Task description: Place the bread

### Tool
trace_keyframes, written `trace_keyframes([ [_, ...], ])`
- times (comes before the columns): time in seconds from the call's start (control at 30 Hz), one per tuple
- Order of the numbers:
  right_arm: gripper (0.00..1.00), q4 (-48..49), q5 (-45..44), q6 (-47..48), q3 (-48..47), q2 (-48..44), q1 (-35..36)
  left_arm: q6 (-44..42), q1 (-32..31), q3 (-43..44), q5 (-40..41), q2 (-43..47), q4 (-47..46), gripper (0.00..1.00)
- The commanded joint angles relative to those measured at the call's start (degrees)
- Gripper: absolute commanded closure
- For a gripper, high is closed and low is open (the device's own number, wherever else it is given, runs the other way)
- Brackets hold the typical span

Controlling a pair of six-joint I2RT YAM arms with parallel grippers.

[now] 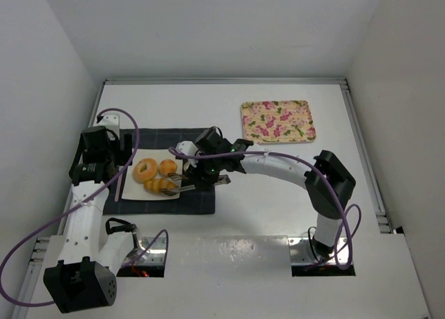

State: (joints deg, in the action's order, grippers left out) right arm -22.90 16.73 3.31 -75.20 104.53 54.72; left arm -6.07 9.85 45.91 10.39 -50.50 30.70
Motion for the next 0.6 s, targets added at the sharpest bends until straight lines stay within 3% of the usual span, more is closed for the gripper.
trace_keyframes([
  [0.0, 0.44, -0.48, 1.1, 2.14, -3.29, -0.91, -0.14, -0.61, 0.09, -0.11, 0.24, 0.84, -1.52, 0.01],
  [0.27, 0.4, -0.04, 2.78, 0.73, -1.53, -6.17, -0.14, -1.14, -0.44, -0.12, 0.24, 0.31, -1.52, 0.01],
  [0.57, 0.4, 1.27, -5.82, -1.2, 5.83, -19.17, -1.71, -1.75, -0.97, -0.12, -0.89, 0.31, -1.52, 0.01],
])
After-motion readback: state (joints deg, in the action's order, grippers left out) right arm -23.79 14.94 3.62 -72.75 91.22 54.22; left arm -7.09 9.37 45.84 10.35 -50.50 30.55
